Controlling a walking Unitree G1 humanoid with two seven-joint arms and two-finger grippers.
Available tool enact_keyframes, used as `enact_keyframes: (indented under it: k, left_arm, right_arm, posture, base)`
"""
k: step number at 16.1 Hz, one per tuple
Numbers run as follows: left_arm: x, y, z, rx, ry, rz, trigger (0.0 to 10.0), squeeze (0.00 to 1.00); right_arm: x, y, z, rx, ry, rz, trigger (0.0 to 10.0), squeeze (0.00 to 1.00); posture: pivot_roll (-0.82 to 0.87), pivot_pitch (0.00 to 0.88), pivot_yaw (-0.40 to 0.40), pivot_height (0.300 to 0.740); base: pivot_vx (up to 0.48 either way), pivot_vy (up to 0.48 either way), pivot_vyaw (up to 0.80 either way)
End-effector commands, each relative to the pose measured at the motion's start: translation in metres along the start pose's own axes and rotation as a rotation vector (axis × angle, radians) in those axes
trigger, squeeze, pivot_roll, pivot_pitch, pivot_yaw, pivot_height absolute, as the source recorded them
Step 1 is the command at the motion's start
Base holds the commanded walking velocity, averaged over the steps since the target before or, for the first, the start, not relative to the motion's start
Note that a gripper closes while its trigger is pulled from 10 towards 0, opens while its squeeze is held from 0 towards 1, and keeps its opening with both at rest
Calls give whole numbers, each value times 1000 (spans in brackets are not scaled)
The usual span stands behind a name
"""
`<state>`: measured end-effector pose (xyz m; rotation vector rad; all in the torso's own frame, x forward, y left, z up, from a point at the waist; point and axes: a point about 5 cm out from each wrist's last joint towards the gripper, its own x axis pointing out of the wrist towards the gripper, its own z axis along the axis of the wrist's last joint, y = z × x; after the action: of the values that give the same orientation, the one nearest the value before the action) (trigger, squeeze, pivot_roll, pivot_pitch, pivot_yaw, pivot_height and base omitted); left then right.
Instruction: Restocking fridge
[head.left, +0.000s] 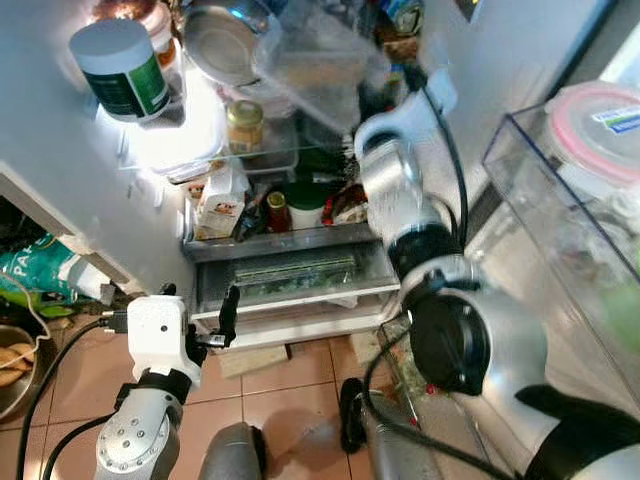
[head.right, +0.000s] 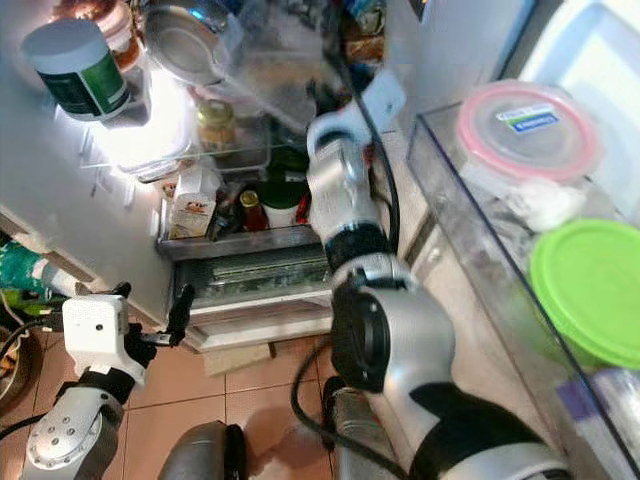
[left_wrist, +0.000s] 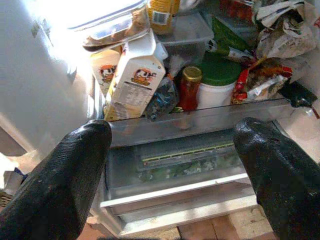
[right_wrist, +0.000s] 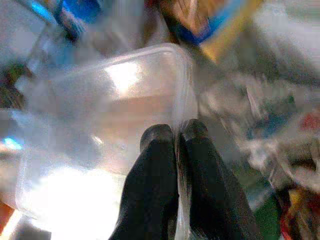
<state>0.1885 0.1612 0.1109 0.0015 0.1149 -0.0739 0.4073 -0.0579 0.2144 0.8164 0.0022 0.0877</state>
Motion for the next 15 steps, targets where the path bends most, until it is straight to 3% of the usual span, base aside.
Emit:
enact_keyframes:
  k: [1, 5, 8, 12, 15]
  left_arm:
    - [-2, 2, -1, 4, 13, 8, 10000, 0]
    - [5, 0, -1, -1, 5, 1, 10000, 0]
    - [7, -2, 0, -5, -5, 3, 10000, 0]
    - [8, -2, 0, -9, -11, 17, 10000, 0]
    - [9, -3, -1, -13, -11, 21, 10000, 0]
  right_arm:
    - [-3, 7, -19, -31, 97, 32, 10000, 0]
    - [-10, 9, -28, 1, 147, 108, 10000, 0]
    - [-9, 33, -28, -13, 150, 144, 10000, 0]
    - [-2, 44, -1, -50, 17, 146, 10000, 0]
    - [2, 35, 19, -97, -49, 120, 10000, 0]
  posture:
    - [244, 283, 29, 740]
    - [224, 266, 24, 740]
    - [229, 260, 15, 740]
    - [230, 256, 2, 740]
    - [223, 254, 1, 740]
  base:
    - [0, 0, 0]
    - [0, 0, 0]
    - [0, 0, 0]
    - [0, 0, 0]
    - [0, 0, 0]
